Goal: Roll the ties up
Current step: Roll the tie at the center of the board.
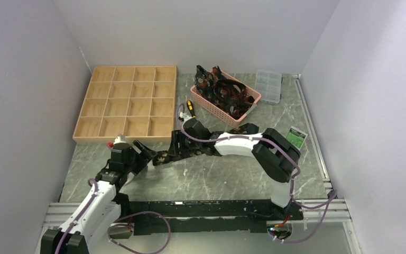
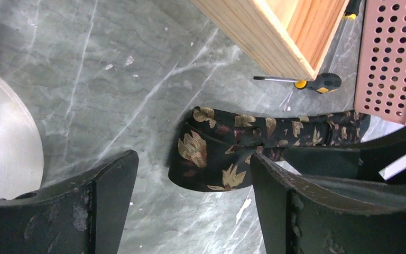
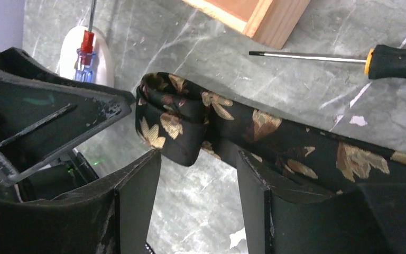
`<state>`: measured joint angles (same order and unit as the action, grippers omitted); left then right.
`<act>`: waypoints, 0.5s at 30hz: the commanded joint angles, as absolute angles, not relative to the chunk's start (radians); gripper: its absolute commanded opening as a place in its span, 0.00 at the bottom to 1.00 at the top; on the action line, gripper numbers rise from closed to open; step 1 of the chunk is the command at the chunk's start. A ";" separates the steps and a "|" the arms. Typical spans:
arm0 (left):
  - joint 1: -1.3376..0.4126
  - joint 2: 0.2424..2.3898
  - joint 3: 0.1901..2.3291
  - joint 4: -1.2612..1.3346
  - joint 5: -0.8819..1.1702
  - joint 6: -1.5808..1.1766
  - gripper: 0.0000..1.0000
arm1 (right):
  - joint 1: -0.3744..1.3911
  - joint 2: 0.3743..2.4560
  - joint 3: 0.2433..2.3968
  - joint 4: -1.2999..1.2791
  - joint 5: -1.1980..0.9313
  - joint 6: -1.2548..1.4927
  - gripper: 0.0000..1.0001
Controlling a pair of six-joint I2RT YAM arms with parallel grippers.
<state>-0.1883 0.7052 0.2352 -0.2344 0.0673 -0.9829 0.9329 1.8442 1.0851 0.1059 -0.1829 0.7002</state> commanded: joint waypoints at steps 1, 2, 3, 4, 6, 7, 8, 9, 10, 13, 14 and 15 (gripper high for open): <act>-0.163 0.712 0.225 -0.115 0.169 -0.973 0.82 | 0.937 1.884 1.152 0.101 -0.193 0.693 0.57; -0.162 0.711 0.221 -0.109 0.176 -0.967 0.82 | 0.937 1.894 1.158 0.109 -0.202 0.695 0.56; -0.162 0.711 0.217 -0.107 0.180 -0.964 0.81 | 0.938 1.904 1.165 0.115 -0.210 0.696 0.55; -0.160 0.710 0.213 -0.104 0.184 -0.959 0.81 | 0.939 1.914 1.172 0.114 -0.212 0.694 0.54; -0.160 0.709 0.203 -0.102 0.188 -0.950 0.81 | 0.940 1.927 1.184 0.112 -0.216 0.691 0.53; -0.160 0.709 0.198 -0.102 0.190 -0.945 0.80 | 0.940 1.929 1.183 0.115 -0.218 0.691 0.53; -0.158 0.708 0.190 -0.099 0.191 -0.942 0.80 | 0.941 1.928 1.182 0.120 -0.219 0.691 0.53; -0.158 0.707 0.184 -0.099 0.190 -0.942 0.80 | 0.942 1.930 1.184 0.120 -0.220 0.690 0.53; -0.159 0.709 0.176 -0.090 0.191 -0.942 0.80 | 0.943 1.932 1.187 0.118 -0.224 0.689 0.53; -0.158 0.719 0.155 -0.068 0.202 -0.941 0.79 | 0.952 1.947 1.198 0.108 -0.230 0.680 0.54; -0.158 0.725 0.151 -0.062 0.206 -0.939 0.79 | 0.954 1.954 1.200 0.104 -0.230 0.679 0.54; -0.157 0.731 0.148 -0.055 0.210 -0.935 0.79 | 0.955 1.959 1.201 0.100 -0.230 0.678 0.54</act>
<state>-0.1631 0.7151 0.1612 -0.1139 0.1734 -0.9627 0.9421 1.9446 1.1553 0.1032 -0.2153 0.6979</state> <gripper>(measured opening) 0.796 0.542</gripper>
